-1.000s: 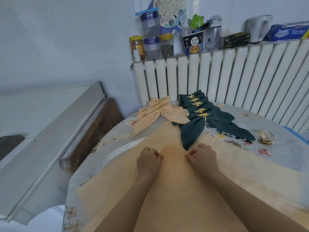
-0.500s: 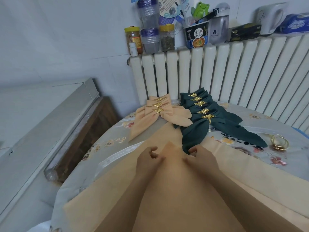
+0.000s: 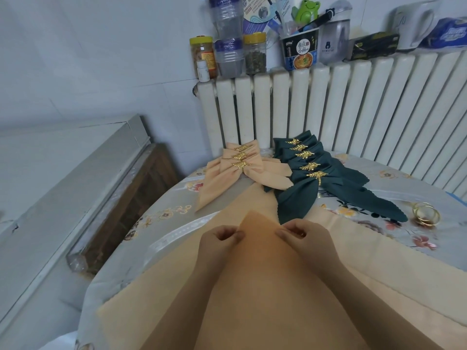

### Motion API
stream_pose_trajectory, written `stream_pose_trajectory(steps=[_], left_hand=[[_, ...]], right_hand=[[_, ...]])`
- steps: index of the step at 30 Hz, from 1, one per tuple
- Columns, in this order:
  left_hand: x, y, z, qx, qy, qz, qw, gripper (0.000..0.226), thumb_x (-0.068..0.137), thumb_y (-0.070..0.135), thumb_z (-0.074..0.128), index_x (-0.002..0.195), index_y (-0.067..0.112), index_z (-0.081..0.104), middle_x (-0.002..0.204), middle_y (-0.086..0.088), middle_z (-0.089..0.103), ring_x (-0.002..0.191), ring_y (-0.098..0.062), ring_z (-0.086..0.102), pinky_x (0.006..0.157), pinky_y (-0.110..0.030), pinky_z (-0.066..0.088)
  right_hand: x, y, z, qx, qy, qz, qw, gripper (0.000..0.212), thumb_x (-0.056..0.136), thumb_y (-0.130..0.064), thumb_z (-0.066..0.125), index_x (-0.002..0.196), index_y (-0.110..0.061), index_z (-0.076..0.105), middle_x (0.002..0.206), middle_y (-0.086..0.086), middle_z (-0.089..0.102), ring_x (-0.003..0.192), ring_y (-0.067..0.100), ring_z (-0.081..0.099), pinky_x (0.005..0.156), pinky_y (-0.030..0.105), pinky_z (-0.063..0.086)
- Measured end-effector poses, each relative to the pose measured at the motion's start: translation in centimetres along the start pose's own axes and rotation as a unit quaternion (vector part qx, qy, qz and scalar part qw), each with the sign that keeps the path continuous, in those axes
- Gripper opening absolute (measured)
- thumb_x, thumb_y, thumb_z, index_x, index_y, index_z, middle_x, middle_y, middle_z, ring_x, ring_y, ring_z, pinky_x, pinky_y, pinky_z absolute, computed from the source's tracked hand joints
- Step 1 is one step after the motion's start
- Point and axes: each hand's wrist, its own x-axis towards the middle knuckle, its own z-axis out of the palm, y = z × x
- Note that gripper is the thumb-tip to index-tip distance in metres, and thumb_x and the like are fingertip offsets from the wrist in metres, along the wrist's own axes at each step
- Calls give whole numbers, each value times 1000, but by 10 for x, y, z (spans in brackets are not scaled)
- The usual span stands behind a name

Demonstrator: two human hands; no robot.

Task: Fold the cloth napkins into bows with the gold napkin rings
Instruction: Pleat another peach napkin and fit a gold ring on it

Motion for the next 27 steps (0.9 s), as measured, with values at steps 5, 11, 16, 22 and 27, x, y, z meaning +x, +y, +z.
stream_pose_trajectory(steps=[5,11,16,22,27], left_hand=[[6,1,9,42,20,-16,999,5,80,18,72,78,22,74,78,6,73,81,-12,68,75,-31,55],[4,0,9,61,-1,17,998,6,82,20,68,80,23,72,78,7,71,78,-7,66,72,-24,52],[5,-15,-3,184,-25,133,974,29,79,6,63,74,33,71,78,15,65,71,4,57,66,-9,41],[10,-26,-1,262,-35,256,930,27,69,20,60,82,41,71,83,16,62,80,-6,61,77,-37,51],[13,-33,0,306,-21,268,913,27,70,29,48,83,36,70,83,15,59,84,-4,57,81,-46,47]], right_hand=[[12,7,9,-77,-10,17,997,11,87,-25,63,89,-22,73,84,-7,70,82,11,60,72,25,45],[8,12,11,-2,2,2,1000,21,85,-12,58,88,-28,72,80,-13,68,77,2,59,67,14,42],[9,17,6,-25,-42,-59,997,32,82,-5,55,84,-31,74,81,-20,64,85,2,57,72,6,38],[13,24,12,-76,-94,-157,980,31,80,-13,55,87,-35,76,90,-18,58,89,18,55,81,27,43],[10,25,17,-111,-58,-171,977,30,81,-38,47,81,-36,76,87,-11,62,81,16,54,75,31,41]])
